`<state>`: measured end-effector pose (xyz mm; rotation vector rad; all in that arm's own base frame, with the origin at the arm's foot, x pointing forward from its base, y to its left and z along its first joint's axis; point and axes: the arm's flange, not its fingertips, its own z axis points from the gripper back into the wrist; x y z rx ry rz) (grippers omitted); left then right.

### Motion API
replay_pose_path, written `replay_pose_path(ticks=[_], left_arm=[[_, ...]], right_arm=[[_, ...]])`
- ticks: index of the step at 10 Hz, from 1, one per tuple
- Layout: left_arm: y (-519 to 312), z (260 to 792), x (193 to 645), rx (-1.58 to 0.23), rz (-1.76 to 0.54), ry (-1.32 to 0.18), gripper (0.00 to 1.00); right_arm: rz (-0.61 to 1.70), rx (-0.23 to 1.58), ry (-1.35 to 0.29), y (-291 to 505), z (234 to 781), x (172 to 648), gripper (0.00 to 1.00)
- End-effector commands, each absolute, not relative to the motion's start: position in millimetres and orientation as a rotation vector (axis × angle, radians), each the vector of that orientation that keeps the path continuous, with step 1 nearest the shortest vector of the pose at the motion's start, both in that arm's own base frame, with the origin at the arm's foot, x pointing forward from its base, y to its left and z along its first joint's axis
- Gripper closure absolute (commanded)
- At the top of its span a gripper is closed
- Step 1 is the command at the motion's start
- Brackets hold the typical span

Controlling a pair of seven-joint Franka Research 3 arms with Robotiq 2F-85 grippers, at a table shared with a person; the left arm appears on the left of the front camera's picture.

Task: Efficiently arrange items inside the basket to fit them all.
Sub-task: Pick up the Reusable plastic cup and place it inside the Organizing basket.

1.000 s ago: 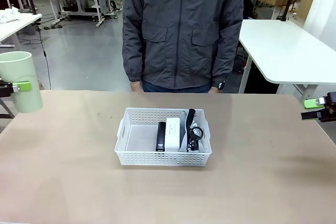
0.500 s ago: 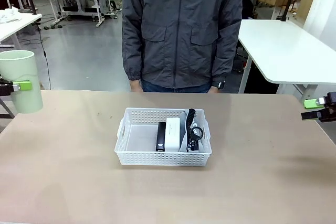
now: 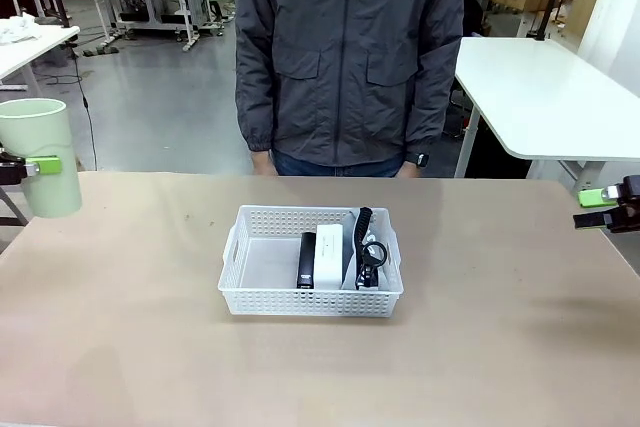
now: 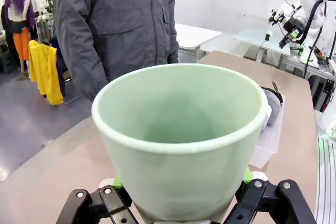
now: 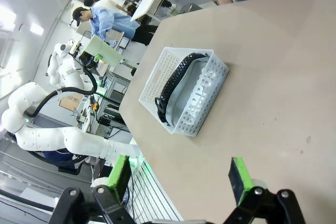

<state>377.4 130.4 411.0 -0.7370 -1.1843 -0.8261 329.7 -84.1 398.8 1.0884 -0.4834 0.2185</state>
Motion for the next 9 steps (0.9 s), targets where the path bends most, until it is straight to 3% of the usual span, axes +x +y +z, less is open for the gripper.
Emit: replay_pose_path(ticks=[1, 3, 4, 7, 9], left_arm=[[130, 411, 377, -0.737, -0.826, -1.184, 0.14], [120, 429, 374, -0.768, -0.568, -1.133, 0.14], [91, 445, 367, -0.707, -0.603, -1.094, 0.14], [-8, 461, 376, -0.588, -0.702, -0.726, 0.14], [-71, 465, 386, -0.537, -0.474, -0.578, 0.14]], right_arm=[[0.203, 1.099, -0.485, -82, 401, 330, 0.0], [0.203, 1.099, -0.485, -82, 401, 330, 0.0], [0.203, 1.099, -0.485, -82, 401, 330, 0.0], [0.203, 1.099, -0.485, -82, 401, 330, 0.0], [0.203, 1.099, -0.485, -82, 401, 330, 0.0]])
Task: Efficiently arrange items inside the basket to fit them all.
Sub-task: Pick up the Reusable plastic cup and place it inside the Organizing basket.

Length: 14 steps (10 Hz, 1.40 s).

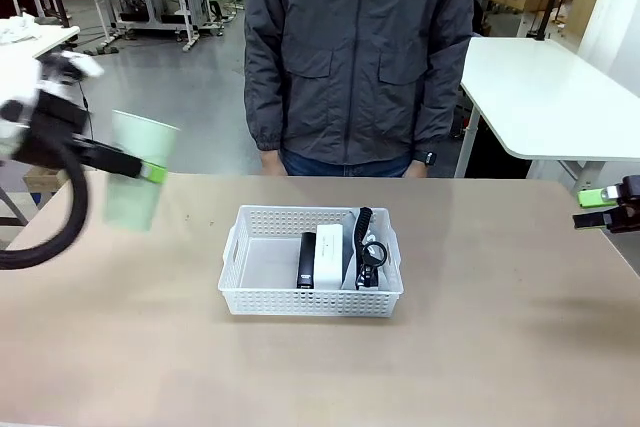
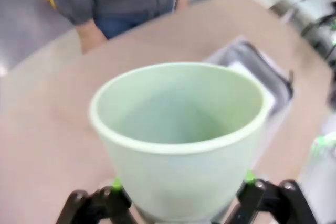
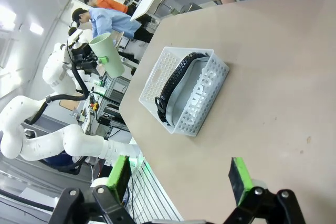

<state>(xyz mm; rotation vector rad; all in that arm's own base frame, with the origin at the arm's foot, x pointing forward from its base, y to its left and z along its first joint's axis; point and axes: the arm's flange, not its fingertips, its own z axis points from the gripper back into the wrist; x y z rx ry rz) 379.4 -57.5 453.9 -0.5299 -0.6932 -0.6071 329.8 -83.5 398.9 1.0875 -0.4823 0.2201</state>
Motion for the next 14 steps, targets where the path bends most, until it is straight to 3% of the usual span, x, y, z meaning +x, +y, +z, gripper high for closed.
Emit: replay_pose_path(ticks=[1, 6, 8, 14], left_arm=[[-109, 468, 389, -0.487, -0.411, -0.524, 0.14], [-243, 457, 411, -0.214, -0.089, -0.261, 0.14], [-270, 443, 424, -0.224, 0.013, -0.127, 0.14], [-268, 428, 423, -0.195, 0.06, -0.128, 0.14]], right_arm=[[0.203, 1.099, -0.485, -82, 401, 330, 0.0], [0.203, 1.099, -0.485, -82, 401, 330, 0.0], [0.203, 1.099, -0.485, -82, 401, 330, 0.0], [0.203, 1.099, -0.485, -82, 401, 330, 0.0]])
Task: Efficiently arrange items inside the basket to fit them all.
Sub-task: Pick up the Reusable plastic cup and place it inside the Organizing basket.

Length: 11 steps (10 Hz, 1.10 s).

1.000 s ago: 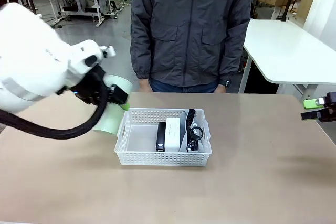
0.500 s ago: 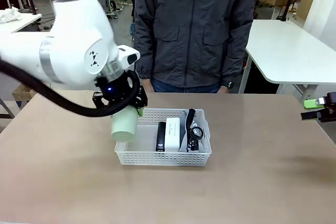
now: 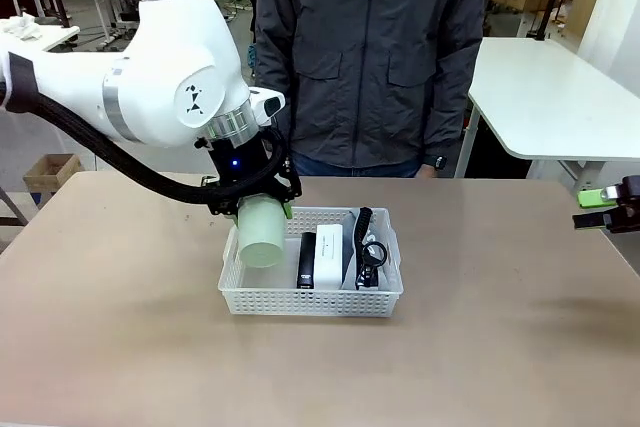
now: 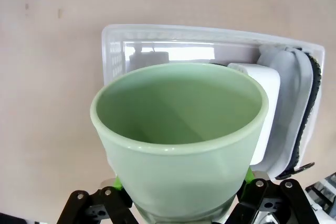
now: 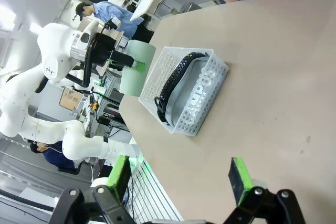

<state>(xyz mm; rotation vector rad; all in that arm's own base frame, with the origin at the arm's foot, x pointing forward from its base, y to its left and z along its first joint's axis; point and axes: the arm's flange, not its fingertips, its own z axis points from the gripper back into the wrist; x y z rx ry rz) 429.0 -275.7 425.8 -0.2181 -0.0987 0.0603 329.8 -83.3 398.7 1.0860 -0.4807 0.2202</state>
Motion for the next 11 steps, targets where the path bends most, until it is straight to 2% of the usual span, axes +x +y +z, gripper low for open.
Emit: replay_pose_path(ticks=[1, 2, 5, 11], left_arm=[[-278, 425, 431, -0.219, 0.061, -0.098, 0.14], [-273, 424, 422, -0.124, 0.021, -0.185, 0.14], [-273, 410, 421, -0.123, -0.015, -0.194, 0.14], [-289, 376, 430, -0.091, -0.029, -0.059, 0.14]], right_arm=[[0.203, 1.099, -0.485, -82, 401, 330, 0.0], [0.203, 1.099, -0.485, -82, 401, 330, 0.0], [0.203, 1.099, -0.485, -82, 401, 330, 0.0], [0.203, 1.099, -0.485, -82, 401, 330, 0.0]])
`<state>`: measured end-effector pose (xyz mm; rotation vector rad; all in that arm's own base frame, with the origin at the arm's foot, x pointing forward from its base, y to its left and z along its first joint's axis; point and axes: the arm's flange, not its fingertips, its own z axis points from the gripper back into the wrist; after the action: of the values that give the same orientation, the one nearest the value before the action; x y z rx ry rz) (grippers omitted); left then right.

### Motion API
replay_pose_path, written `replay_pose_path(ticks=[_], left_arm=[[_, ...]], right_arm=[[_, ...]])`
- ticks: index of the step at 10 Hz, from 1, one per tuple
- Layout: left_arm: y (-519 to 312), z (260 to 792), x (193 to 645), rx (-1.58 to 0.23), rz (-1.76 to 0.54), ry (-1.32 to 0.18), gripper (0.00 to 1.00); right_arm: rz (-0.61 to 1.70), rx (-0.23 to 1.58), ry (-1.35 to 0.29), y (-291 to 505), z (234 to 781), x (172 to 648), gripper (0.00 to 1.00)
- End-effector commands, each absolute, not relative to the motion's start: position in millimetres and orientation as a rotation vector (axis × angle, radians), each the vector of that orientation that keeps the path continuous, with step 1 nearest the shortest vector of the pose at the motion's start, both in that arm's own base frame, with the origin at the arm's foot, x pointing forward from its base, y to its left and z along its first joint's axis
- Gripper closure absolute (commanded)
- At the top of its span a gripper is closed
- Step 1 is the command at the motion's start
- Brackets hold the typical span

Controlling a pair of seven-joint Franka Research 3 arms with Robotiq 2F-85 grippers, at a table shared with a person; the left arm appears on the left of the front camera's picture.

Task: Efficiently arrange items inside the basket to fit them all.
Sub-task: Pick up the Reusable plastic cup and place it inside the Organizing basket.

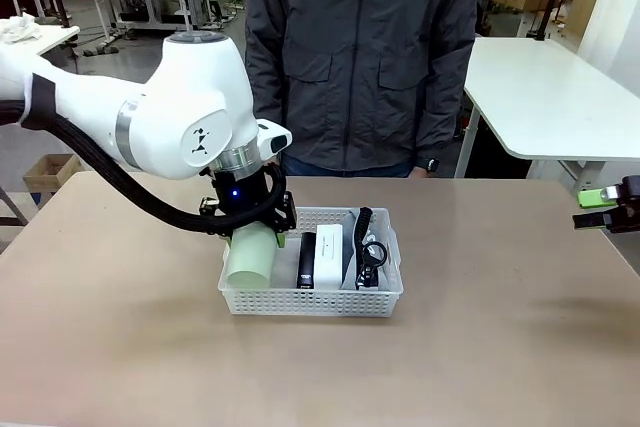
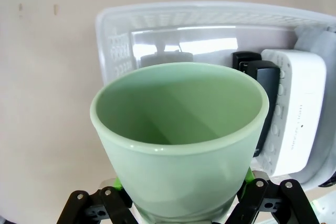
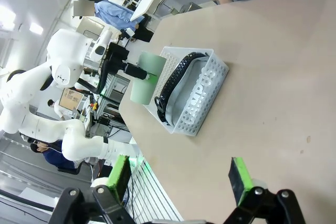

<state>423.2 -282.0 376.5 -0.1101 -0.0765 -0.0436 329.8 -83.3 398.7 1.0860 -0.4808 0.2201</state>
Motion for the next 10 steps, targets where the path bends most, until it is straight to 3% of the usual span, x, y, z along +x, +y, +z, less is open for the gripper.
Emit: replay_pose_path(ticks=[1, 10], left_arm=[[-294, 370, 432, -0.087, -0.029, -0.045, 0.14], [-312, 343, 447, -0.059, -0.01, 0.029, 0.14]], right_arm=[[0.203, 1.099, -0.485, -82, 401, 330, 0.0], [0.203, 1.099, -0.485, -82, 401, 330, 0.0]])
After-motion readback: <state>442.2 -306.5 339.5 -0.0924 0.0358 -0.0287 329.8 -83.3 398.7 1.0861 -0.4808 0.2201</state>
